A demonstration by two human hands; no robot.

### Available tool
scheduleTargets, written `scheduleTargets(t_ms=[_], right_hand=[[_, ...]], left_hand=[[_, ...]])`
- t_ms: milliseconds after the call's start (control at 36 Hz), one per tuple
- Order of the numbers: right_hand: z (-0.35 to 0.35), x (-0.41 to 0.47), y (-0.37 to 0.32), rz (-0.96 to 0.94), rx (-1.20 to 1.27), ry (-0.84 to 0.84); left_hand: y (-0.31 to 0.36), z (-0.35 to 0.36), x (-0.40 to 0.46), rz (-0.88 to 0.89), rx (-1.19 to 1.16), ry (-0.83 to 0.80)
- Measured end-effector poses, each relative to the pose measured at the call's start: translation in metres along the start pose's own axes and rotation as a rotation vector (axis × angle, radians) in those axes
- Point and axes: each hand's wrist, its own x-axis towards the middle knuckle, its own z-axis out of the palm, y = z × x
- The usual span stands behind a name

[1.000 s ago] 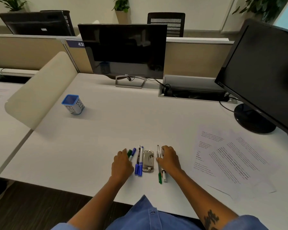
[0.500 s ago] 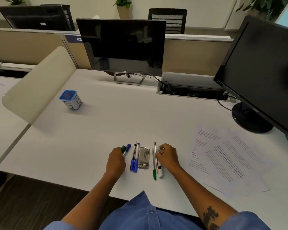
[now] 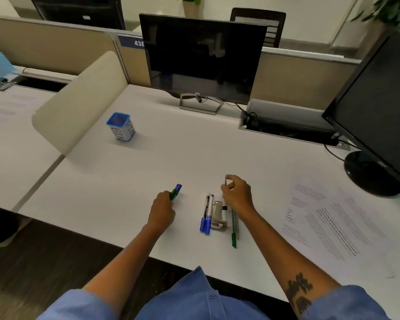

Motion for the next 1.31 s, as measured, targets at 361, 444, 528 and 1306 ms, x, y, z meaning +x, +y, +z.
scheduleTargets(t_ms=[361,444,528,1306], right_hand=[[0.113,-0.008,-0.063,0.028,-0.026,-0.17],[0.143,-0.009,-0.078,0.065,0.008,-0.218],[0.175,-0.008,-0.093,0.091,0.028,-0.256],[0.398,0.006,-0.185,0.015,-0.032,-0.384]], left_hand=[[-0.075,-0.062,0.037,-0.075,-0.032,0.042],[-0.097,-0.076,0.045,-0.096,-0.032,0.05],[-0.119,-0.089,0.054,-0.111,-0.026,0.067],[-0.255,-0.159,0.15,-0.166,0.096,0.242]])
